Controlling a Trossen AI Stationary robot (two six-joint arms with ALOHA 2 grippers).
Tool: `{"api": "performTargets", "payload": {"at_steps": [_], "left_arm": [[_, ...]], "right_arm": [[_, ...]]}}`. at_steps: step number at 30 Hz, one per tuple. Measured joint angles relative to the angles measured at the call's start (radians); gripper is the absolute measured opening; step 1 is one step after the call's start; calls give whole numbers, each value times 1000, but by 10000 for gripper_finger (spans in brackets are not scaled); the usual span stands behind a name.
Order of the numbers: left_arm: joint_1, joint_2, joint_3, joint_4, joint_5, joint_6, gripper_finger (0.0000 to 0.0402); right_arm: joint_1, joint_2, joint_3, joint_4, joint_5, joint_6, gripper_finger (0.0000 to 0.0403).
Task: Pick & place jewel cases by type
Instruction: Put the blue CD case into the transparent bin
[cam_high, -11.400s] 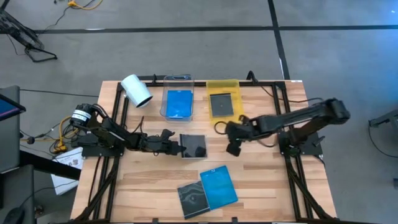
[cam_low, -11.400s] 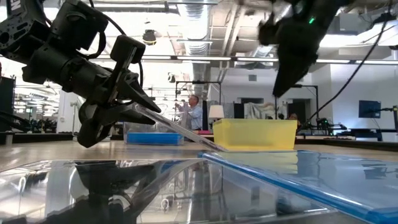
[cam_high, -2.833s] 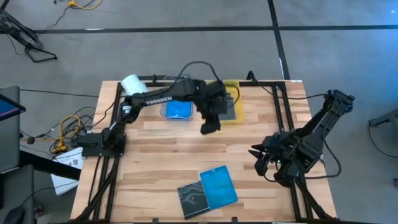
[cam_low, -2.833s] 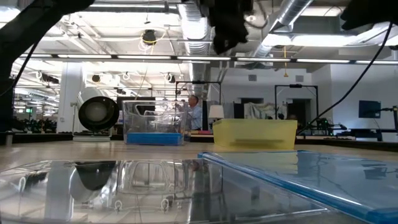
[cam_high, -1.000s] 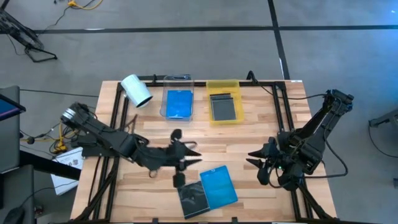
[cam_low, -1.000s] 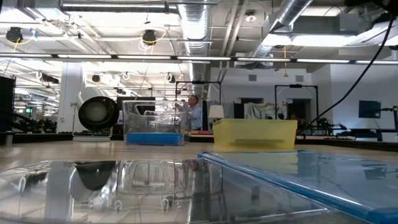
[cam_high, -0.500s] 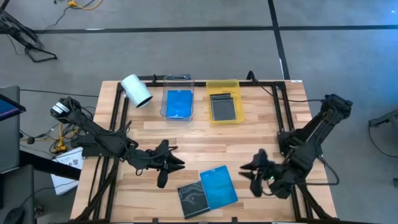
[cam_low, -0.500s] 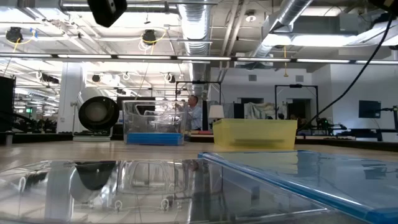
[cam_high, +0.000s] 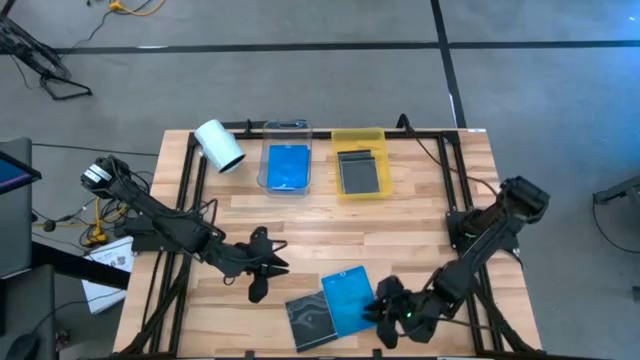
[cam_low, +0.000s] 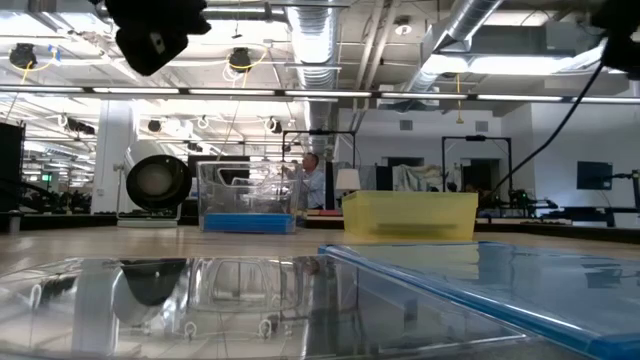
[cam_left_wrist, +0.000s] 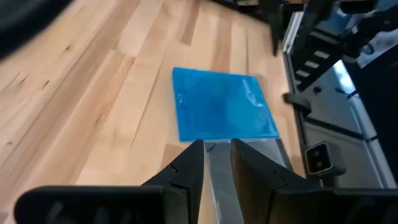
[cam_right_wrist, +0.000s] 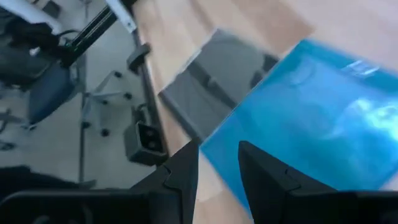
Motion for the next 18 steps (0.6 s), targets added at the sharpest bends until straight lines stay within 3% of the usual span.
{"api": "performTargets", "payload": {"at_steps": [6,11,18], "left_arm": [[0,-3,0,-51,0,-1,73],[0,-24,0,-126,-17,-19,73],[0,-46,0,-159,-54,-34,73]], "right_arm": [[3,116,5,161,-126,20,108],[16,190,41,163,-214,54,108],[26,214,49,128,-241,80,108]]}}
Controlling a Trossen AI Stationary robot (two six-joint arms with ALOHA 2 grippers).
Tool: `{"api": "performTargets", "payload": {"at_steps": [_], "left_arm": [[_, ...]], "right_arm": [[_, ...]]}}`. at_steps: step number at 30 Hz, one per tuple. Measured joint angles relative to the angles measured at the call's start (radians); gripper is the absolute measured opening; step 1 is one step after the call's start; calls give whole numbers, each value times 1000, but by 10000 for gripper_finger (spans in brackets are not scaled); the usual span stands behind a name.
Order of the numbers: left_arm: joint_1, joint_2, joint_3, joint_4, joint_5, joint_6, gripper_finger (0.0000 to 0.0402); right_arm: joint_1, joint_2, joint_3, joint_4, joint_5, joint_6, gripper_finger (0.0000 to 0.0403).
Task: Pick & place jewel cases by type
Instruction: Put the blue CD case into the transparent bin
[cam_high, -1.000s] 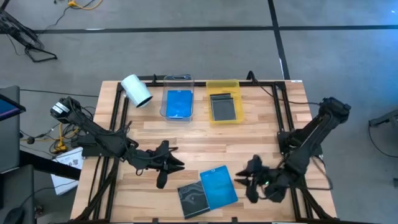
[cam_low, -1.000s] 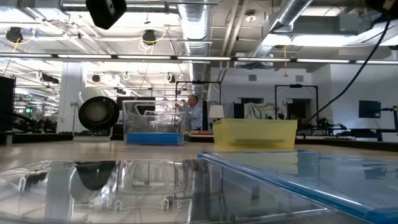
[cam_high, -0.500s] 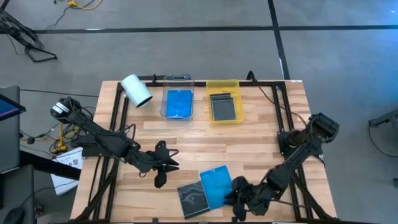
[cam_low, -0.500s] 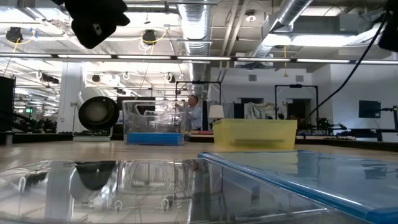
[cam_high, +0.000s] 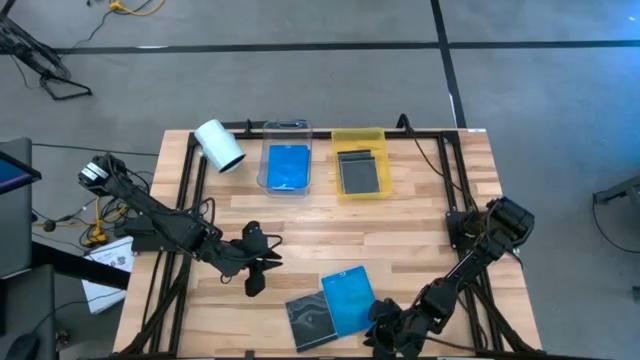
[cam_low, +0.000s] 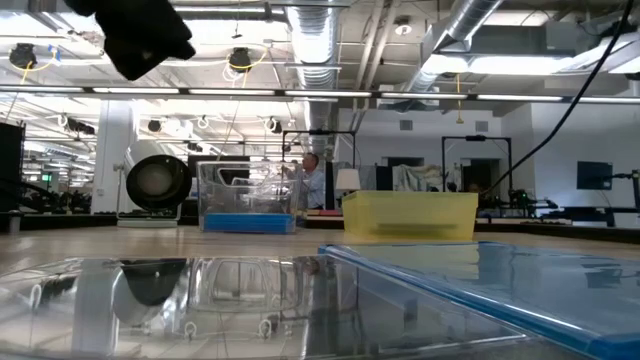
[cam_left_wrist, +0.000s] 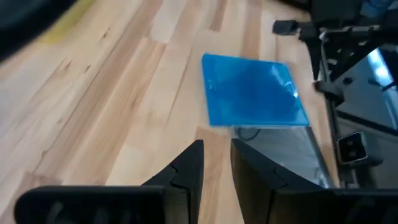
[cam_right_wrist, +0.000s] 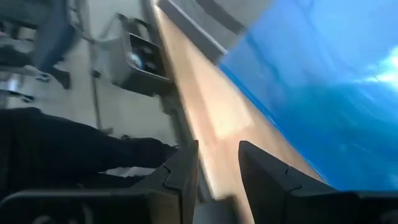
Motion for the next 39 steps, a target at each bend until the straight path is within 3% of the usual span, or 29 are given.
{"api": "performTargets", "payload": {"at_steps": [20,30,39], "left_arm": [[0,-3,0,-126,-16,-108,73],[30,-2,0,-229,-7,-228,73],[83,-2,0,-192,-7,-181,73]], "right_arm": [[-78,0,0,-282,-129,-17,108],[-186,-3,2,-342,-134,-120,108],[-273,-2,1,-358,-67,-184,108]]}}
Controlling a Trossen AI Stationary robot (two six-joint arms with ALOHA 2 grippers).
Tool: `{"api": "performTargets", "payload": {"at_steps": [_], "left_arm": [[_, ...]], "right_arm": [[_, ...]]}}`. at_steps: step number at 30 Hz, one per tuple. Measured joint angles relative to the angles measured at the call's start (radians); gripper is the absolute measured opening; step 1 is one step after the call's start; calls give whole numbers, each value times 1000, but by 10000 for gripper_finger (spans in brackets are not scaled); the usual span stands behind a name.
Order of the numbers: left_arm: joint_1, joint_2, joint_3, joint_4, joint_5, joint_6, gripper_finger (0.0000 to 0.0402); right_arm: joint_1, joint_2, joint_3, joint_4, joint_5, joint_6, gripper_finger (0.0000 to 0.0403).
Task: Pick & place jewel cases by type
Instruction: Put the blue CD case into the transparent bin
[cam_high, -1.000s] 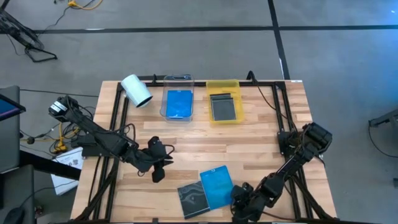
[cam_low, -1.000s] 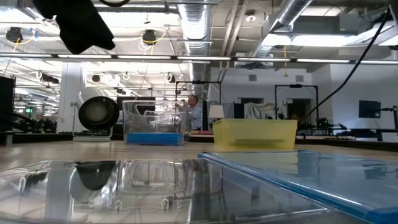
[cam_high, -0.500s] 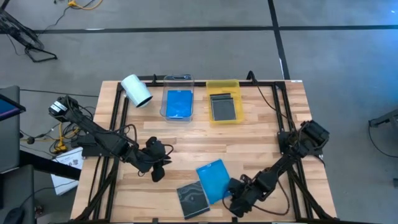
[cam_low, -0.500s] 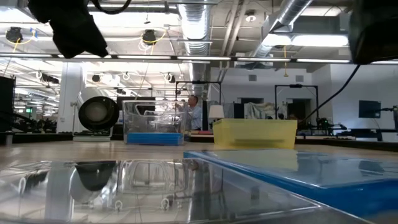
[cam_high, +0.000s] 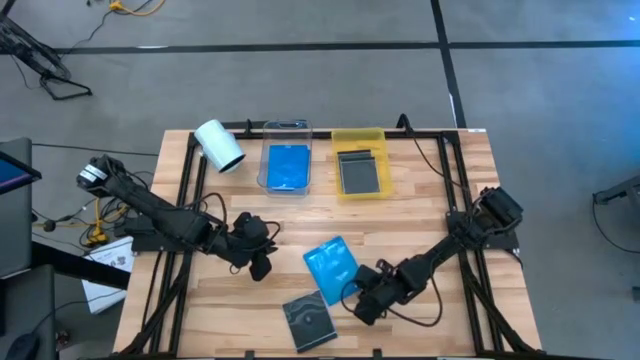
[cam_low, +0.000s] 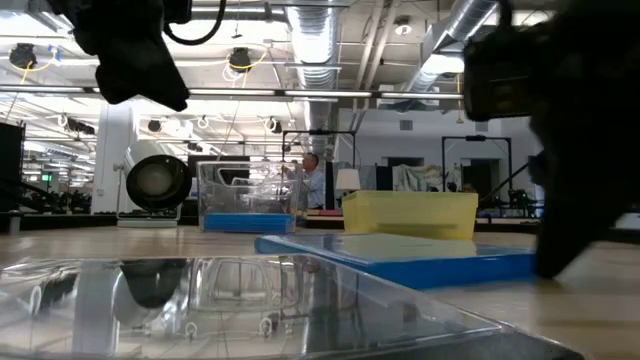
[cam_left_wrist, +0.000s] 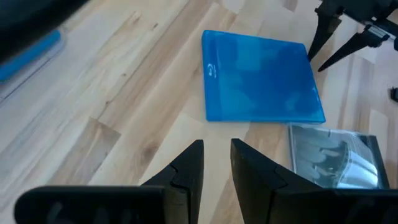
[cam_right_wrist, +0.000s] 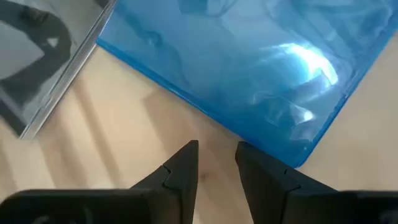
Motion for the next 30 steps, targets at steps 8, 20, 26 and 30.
{"api": "performTargets", "payload": {"at_steps": [8,20,26,30], "left_arm": [[31,30,-1,-8,7,-11,73],[99,72,-263,512,148,-101,73],[164,72,-349,654,221,-156,78],[210,72,-356,660,243,-174,106]], "right_arm": [[-47,0,0,-30,37,-7,108],[-85,1,-1,-59,86,25,108],[-93,1,-2,-55,91,-24,108],[-104,1,-2,-60,90,-70,108]]}}
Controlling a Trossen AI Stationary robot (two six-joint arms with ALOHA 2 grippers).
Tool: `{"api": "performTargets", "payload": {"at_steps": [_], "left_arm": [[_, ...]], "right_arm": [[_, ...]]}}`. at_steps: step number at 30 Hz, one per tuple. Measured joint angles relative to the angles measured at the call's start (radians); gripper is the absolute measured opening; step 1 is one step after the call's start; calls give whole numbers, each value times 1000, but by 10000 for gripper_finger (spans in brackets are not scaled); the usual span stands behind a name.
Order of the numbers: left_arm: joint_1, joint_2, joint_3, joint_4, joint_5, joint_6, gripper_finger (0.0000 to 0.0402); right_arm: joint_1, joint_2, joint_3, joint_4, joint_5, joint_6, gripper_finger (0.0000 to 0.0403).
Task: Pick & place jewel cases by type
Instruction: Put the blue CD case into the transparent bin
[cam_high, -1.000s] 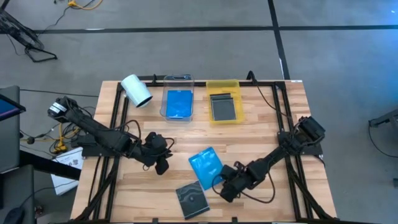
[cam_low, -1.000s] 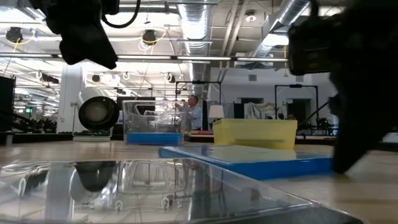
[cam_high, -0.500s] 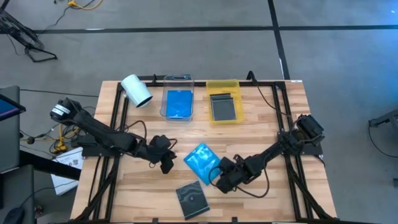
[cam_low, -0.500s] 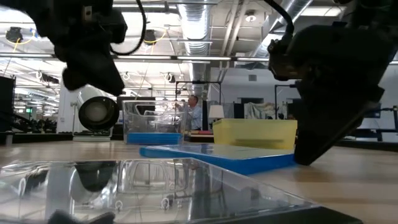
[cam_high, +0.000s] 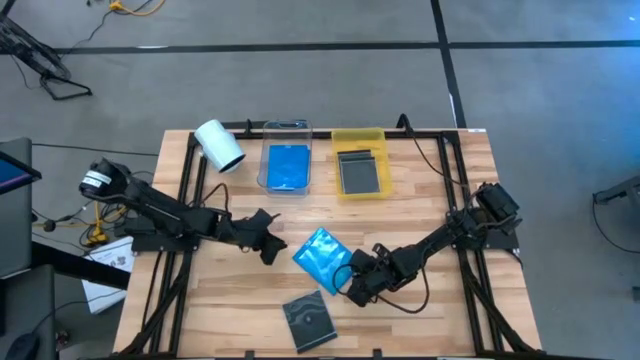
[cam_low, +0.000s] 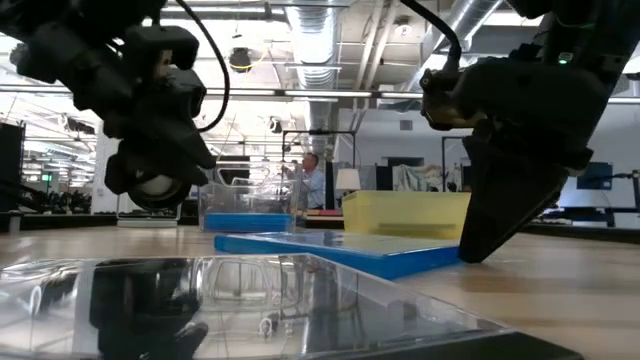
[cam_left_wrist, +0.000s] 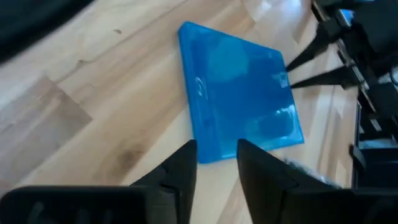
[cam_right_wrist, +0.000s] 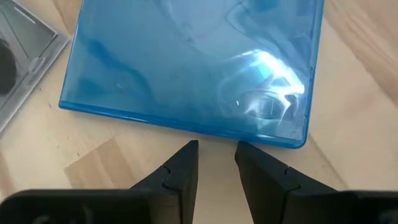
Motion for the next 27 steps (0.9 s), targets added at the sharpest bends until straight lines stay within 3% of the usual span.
{"api": "performTargets", "payload": {"at_steps": [7,13,27], "left_arm": [[72,0,0,-15,53,-39,186],[108,0,0,-37,86,-60,232],[125,0,0,-130,97,-140,257]], "right_arm": [[-33,0,0,-7,-12,-144,108],[-73,-1,0,-3,-26,-227,108],[-146,-1,-1,34,-51,-349,108]]}}
